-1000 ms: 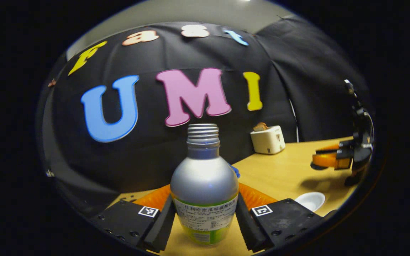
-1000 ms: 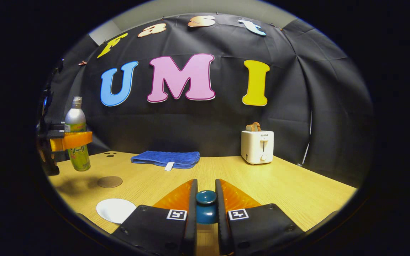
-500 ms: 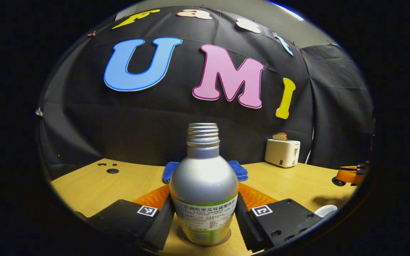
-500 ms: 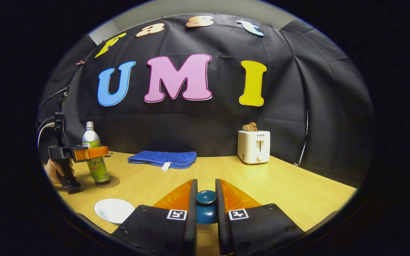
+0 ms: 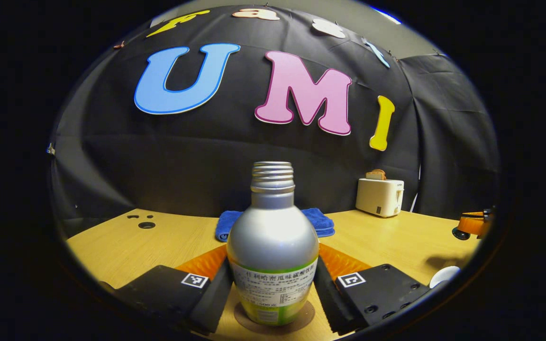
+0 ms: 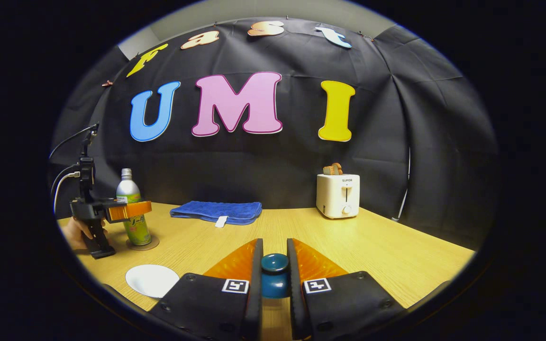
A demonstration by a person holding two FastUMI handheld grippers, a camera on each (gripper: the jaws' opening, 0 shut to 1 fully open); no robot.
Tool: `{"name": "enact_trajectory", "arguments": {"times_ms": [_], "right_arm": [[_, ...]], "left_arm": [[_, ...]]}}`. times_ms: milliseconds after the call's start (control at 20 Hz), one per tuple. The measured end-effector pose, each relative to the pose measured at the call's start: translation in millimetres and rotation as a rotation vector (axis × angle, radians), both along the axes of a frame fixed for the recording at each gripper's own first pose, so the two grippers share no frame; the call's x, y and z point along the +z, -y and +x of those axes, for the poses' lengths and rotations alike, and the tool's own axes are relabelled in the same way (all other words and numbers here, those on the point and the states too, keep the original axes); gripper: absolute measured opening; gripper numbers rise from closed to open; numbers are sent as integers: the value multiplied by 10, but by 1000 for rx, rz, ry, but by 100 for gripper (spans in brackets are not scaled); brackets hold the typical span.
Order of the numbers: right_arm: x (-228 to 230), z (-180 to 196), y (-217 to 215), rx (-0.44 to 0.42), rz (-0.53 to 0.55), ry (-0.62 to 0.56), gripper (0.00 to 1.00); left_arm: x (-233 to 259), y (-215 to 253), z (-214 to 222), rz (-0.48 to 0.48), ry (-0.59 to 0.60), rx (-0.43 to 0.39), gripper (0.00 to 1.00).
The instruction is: Open the teacup lid with one hand, grasp the water bottle and pour water into the teacup with the other hand; after pouring, place the water bottle on the coaster and then close the teacup lid.
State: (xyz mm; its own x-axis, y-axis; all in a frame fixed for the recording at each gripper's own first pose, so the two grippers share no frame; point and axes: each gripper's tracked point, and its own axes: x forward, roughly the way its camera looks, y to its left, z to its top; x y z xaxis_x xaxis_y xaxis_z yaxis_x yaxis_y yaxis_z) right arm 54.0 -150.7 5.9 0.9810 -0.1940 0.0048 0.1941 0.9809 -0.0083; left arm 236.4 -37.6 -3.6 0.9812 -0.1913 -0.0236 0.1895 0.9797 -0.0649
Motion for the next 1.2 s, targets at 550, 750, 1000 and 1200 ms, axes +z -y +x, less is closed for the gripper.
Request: {"name": "enact_trajectory", "arguments": {"times_ms": [550, 750, 1000, 1200], "right_arm": [[2, -2, -1, 0, 0, 0, 27], [-1, 3, 8, -3, 1, -2, 27], [0, -68, -44, -1, 0, -1, 27], [-5, -178, -238, 30, 1, 0, 27]], "left_arm": [[4, -108, -785, 20, -23, -34, 98], [23, -228, -1181, 37, 11, -8, 98], [34, -464, -1444, 68, 32, 44, 97], [40, -517, -1411, 71, 27, 65, 98]]}}
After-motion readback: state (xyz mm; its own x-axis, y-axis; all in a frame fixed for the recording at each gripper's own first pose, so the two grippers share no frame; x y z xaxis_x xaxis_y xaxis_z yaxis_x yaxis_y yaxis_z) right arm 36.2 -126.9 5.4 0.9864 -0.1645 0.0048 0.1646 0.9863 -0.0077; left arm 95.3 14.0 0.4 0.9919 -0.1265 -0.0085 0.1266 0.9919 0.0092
